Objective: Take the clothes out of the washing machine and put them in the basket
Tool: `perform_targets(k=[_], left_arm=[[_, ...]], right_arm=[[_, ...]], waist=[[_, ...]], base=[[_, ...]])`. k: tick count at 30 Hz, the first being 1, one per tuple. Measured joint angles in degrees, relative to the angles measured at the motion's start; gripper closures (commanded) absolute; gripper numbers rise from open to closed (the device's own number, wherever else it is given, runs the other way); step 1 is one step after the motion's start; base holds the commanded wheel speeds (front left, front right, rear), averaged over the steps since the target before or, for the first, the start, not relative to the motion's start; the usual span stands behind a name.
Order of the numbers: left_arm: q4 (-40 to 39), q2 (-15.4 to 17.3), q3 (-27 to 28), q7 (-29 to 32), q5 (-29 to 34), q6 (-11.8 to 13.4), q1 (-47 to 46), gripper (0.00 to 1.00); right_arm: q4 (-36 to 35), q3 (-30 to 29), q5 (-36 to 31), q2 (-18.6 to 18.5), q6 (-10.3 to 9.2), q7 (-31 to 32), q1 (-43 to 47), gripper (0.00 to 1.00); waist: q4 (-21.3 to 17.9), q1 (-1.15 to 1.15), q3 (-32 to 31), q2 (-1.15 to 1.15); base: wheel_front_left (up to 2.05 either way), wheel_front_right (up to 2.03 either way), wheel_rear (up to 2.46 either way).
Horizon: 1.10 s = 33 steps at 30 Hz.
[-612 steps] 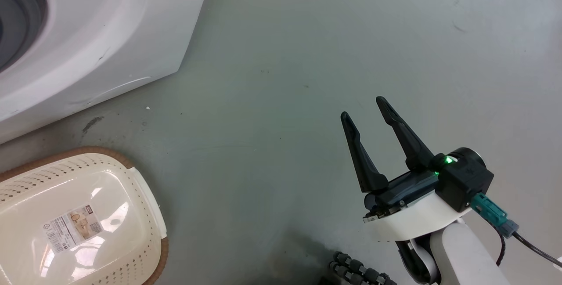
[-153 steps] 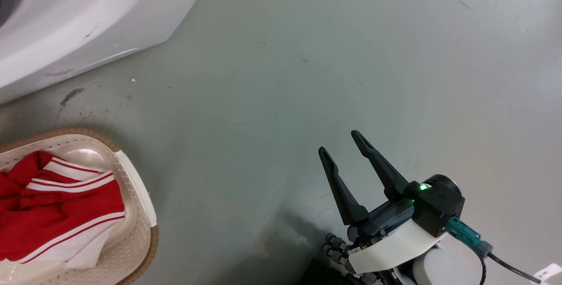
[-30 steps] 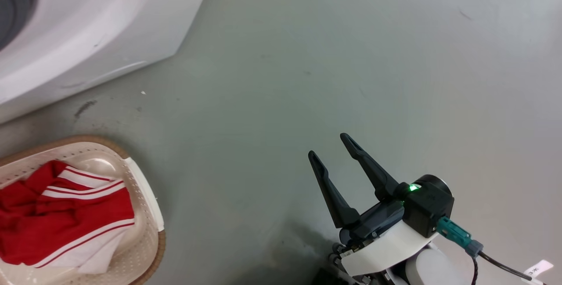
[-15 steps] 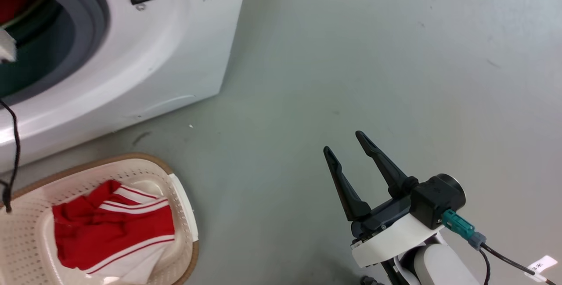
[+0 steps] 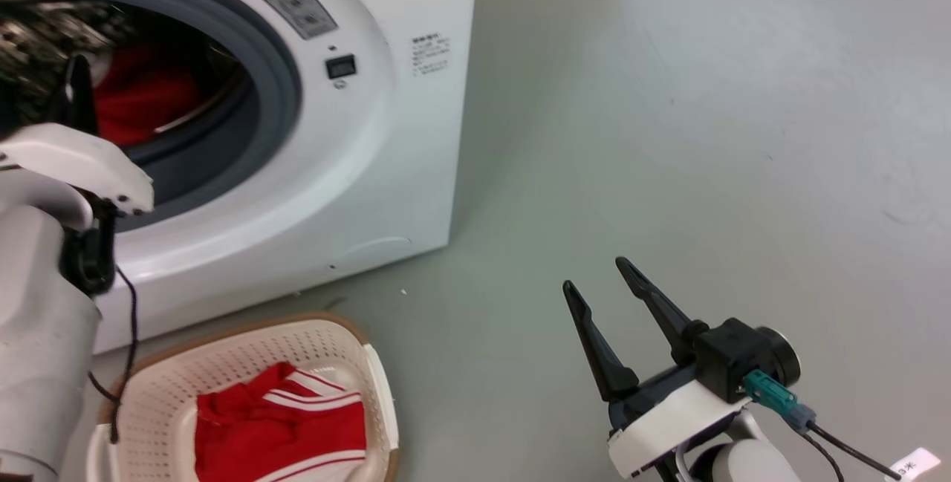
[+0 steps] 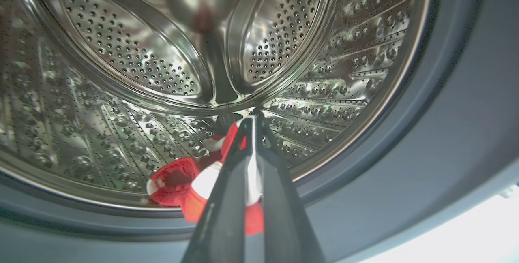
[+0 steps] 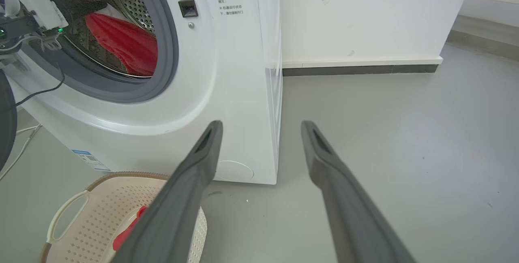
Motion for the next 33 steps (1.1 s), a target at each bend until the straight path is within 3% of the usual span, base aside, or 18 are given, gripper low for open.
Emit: perform_targets(k=[11, 18, 24, 33], left_arm=[[-15.0, -4.1, 1.4, -0.2, 4.5, 3.4, 9.9, 1.0], [-26.6, -4.6, 0.3, 0.1, 5.6, 6.1, 15.8, 1.0], [-39.0, -3.8, -0.6, 2.7, 6.5, 9.4, 19.9, 1.0], [-57.8, -0.1, 0.0, 6.5, 8.3, 15.0, 26.4, 1.0]], right_arm=[[-1.3, -3.2, -1.8, 0.0, 0.0, 3.5, 4.7, 0.0], [-3.3, -4.7, -2.9, 0.0, 0.0, 5.6, 6.7, 0.0], [-4.8, -5.3, -3.3, 0.0, 0.0, 7.0, 7.9, 0.0], [-5.9, -6.0, -3.8, 0.0, 0.0, 8.1, 9.4, 0.0]], waist=[[6.2, -0.01, -9.3, 0.0], [10.3, -0.01, -12.6, 0.0], [13.4, 0.0, -13.8, 0.0], [17.0, 0.0, -14.8, 0.0]], base=[[0.0, 0.0, 0.0], [0.0, 0.0, 0.0], [0.0, 0.0, 0.0], [0.0, 0.0, 0.0]])
